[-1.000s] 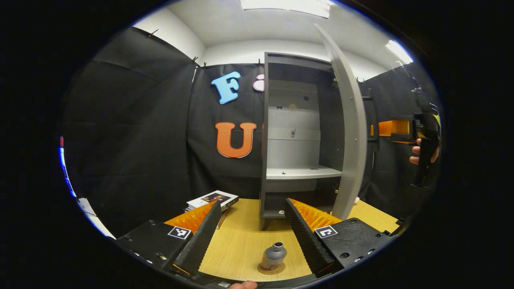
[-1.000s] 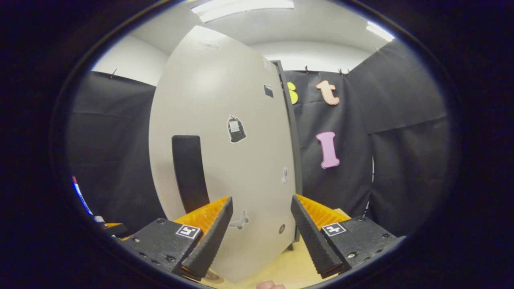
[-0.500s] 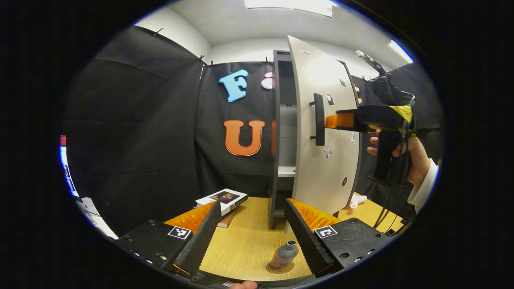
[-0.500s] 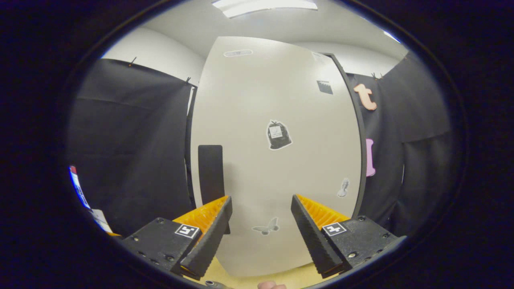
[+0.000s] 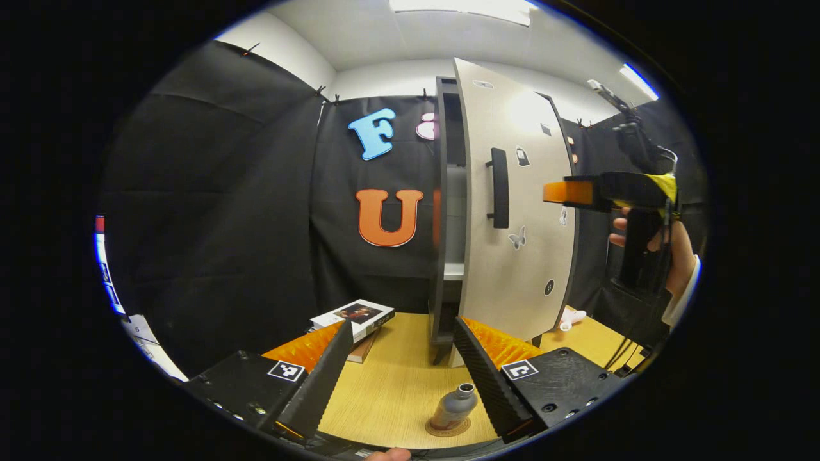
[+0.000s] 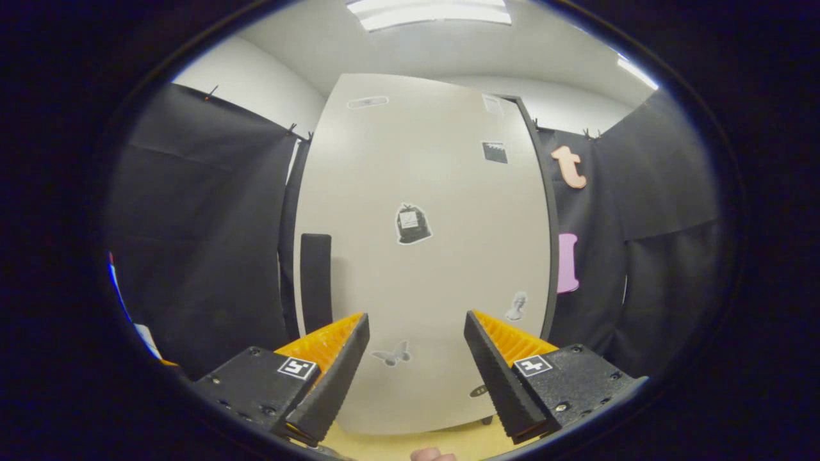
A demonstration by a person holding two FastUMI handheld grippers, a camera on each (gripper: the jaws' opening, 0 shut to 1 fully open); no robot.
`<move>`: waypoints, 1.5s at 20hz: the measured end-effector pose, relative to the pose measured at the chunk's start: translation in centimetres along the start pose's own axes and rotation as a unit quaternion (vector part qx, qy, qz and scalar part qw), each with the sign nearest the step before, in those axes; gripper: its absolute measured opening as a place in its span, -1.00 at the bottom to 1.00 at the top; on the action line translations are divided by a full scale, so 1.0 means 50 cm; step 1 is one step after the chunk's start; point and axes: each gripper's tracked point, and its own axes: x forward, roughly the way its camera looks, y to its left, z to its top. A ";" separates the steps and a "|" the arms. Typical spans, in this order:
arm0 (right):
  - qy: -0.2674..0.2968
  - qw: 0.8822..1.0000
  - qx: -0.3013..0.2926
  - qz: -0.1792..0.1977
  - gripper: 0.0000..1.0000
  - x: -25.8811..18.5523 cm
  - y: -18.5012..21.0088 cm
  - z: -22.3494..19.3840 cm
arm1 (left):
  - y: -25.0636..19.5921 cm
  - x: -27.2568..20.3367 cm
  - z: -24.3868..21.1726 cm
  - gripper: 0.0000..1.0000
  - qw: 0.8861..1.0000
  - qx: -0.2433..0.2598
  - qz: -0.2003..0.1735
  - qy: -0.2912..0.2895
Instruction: Open the cabinet door with the right hand, grasp the bottle in the cabinet with the left hand and place it on the coaster, then close the cabinet door with the right hand.
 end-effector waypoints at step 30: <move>0.028 0.993 0.042 -0.103 0.94 -0.391 -0.205 -0.202 | -0.179 -0.036 0.038 0.91 0.997 -0.005 -0.071 -0.042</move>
